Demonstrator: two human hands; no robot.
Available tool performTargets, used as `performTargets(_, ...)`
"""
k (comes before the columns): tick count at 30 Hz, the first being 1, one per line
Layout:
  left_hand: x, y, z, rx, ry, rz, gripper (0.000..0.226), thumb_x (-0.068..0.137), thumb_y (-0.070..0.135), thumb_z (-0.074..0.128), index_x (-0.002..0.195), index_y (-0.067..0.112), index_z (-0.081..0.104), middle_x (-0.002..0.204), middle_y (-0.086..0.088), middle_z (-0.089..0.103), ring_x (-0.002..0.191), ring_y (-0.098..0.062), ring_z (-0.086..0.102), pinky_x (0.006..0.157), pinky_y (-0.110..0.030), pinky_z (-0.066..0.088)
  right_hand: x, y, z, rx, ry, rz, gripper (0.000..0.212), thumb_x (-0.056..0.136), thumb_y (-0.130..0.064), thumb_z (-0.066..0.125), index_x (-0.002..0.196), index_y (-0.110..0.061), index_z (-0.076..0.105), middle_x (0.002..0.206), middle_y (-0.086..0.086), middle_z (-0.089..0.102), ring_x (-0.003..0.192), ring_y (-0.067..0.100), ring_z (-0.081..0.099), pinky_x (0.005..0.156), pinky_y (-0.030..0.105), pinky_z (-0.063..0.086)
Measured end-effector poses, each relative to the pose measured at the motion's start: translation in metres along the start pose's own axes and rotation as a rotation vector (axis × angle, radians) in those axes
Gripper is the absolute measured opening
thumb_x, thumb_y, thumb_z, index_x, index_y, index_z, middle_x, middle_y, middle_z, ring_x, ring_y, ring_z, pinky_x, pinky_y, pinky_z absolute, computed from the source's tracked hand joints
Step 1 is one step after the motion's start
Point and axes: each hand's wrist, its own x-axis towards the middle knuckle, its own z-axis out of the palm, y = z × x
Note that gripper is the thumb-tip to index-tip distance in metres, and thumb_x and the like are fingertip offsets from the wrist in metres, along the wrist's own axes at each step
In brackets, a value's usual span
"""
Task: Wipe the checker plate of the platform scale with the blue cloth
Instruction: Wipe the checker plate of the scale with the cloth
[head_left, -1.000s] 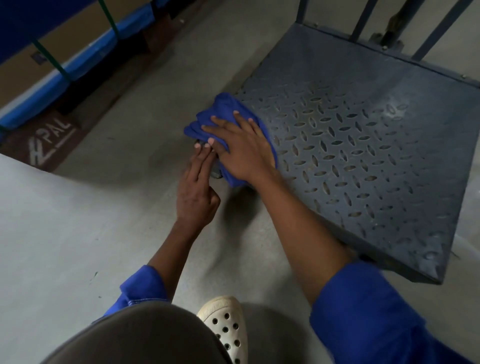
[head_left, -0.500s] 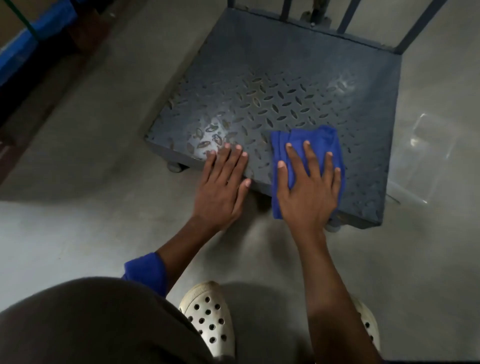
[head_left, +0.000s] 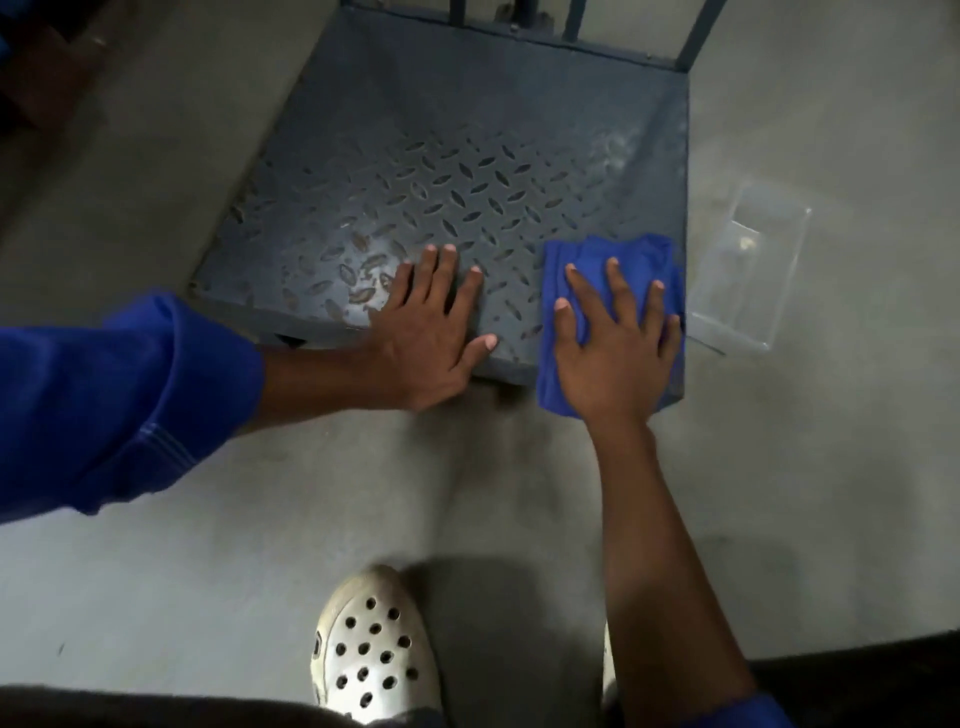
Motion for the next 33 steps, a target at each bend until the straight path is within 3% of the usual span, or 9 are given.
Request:
performTargets(4, 0.026, 0.017, 0.000, -0.024, 0.045, -0.014, 0.088, 0.100, 0.061, 0.002, 0.170, 0.009, 0.012, 0.175, -0.028, 0.006, 0.163, -0.044, 0.003, 0.132, -0.058, 0.002, -0.005, 0.000, 0.001, 0.007, -0.023, -0.014, 0.052, 0.103, -0.063, 0.029, 0.153, -0.053, 0.042, 0.170, -0.016, 0.028, 0.162, 0.028, 0.012, 0.130, 0.053, 0.009)
performTargets(8, 0.056, 0.062, 0.004, -0.058, 0.084, -0.151, 0.087, 0.097, 0.056, 0.004, 0.168, 0.007, 0.016, 0.174, -0.030, 0.004, 0.163, -0.045, 0.001, 0.131, -0.063, -0.001, -0.022, 0.043, -0.003, 0.072, 0.169, 0.028, 0.043, 0.106, -0.058, 0.045, 0.147, -0.048, 0.054, 0.165, -0.014, 0.041, 0.156, 0.030, 0.031, 0.120, 0.048, 0.036)
performTargets(10, 0.070, 0.080, 0.002, -0.078, 0.083, -0.201, 0.088, 0.096, 0.055, 0.005, 0.168, 0.007, 0.018, 0.175, -0.029, 0.004, 0.163, -0.044, 0.001, 0.130, -0.066, -0.002, -0.017, 0.051, -0.005, 0.135, 0.134, 0.077, 0.041, 0.106, -0.057, 0.048, 0.146, -0.051, 0.053, 0.166, -0.016, 0.036, 0.148, 0.027, 0.039, 0.110, 0.041, 0.045)
performTargets(12, 0.082, 0.090, 0.002, -0.102, 0.076, -0.214, 0.086, 0.097, 0.054, 0.010, 0.168, 0.007, 0.017, 0.175, -0.027, 0.003, 0.163, -0.044, -0.001, 0.129, -0.067, -0.005, -0.003, 0.054, -0.007, 0.156, 0.078, 0.066, 0.044, 0.106, -0.056, 0.045, 0.150, -0.050, 0.049, 0.169, -0.015, 0.029, 0.144, 0.026, 0.044, 0.106, 0.038, 0.046)
performTargets(15, 0.095, 0.092, 0.003, -0.106, 0.074, -0.201, 0.084, 0.100, 0.056, 0.012, 0.169, 0.007, 0.012, 0.175, -0.027, -0.001, 0.163, -0.045, -0.005, 0.127, -0.071, -0.005, 0.019, 0.056, -0.005, 0.134, 0.071, -0.042, 0.050, 0.107, -0.050, 0.035, 0.156, -0.042, 0.044, 0.173, -0.006, 0.023, 0.143, 0.034, 0.047, 0.112, 0.044, 0.046)
performTargets(18, 0.107, 0.094, 0.001, -0.104, 0.060, -0.191, 0.080, 0.105, 0.056, 0.017, 0.169, 0.009, 0.010, 0.175, -0.027, -0.003, 0.163, -0.045, -0.008, 0.125, -0.074, -0.006, 0.035, 0.049, -0.003, 0.091, 0.047, 0.011, 0.049, 0.111, -0.045, 0.033, 0.160, -0.041, 0.036, 0.175, -0.006, 0.015, 0.137, 0.035, 0.050, 0.104, 0.045, 0.050)
performTargets(25, 0.117, 0.100, -0.006, -0.119, 0.042, -0.194, 0.077, 0.108, 0.055, 0.022, 0.169, 0.010, 0.011, 0.176, -0.026, -0.003, 0.163, -0.043, -0.007, 0.125, -0.073, -0.006, 0.119, 0.040, -0.007, 0.118, -0.044, 0.009, 0.050, 0.111, -0.042, 0.036, 0.160, -0.037, 0.038, 0.175, -0.001, 0.018, 0.131, 0.039, 0.056, 0.106, 0.043, 0.047)
performTargets(29, 0.118, 0.095, -0.003, -0.125, 0.049, -0.184, 0.077, 0.108, 0.058, 0.018, 0.170, 0.012, 0.009, 0.176, -0.023, -0.004, 0.164, -0.040, -0.009, 0.127, -0.071, -0.007, 0.054, 0.042, -0.010, 0.064, -0.001, -0.015, 0.051, 0.110, -0.048, 0.033, 0.161, -0.044, 0.033, 0.175, -0.009, 0.015, 0.124, 0.035, 0.056, 0.097, 0.044, 0.052)
performTargets(33, 0.124, 0.095, 0.001, -0.117, 0.065, -0.183, 0.076, 0.109, 0.058, 0.018, 0.170, 0.013, 0.010, 0.176, -0.024, -0.004, 0.164, -0.041, -0.009, 0.127, -0.071, -0.008, -0.025, 0.040, -0.005, 0.076, 0.121, 0.050, 0.048, 0.111, -0.048, 0.037, 0.159, -0.047, 0.035, 0.172, -0.016, 0.021, 0.117, 0.023, 0.053, 0.082, 0.032, 0.047)
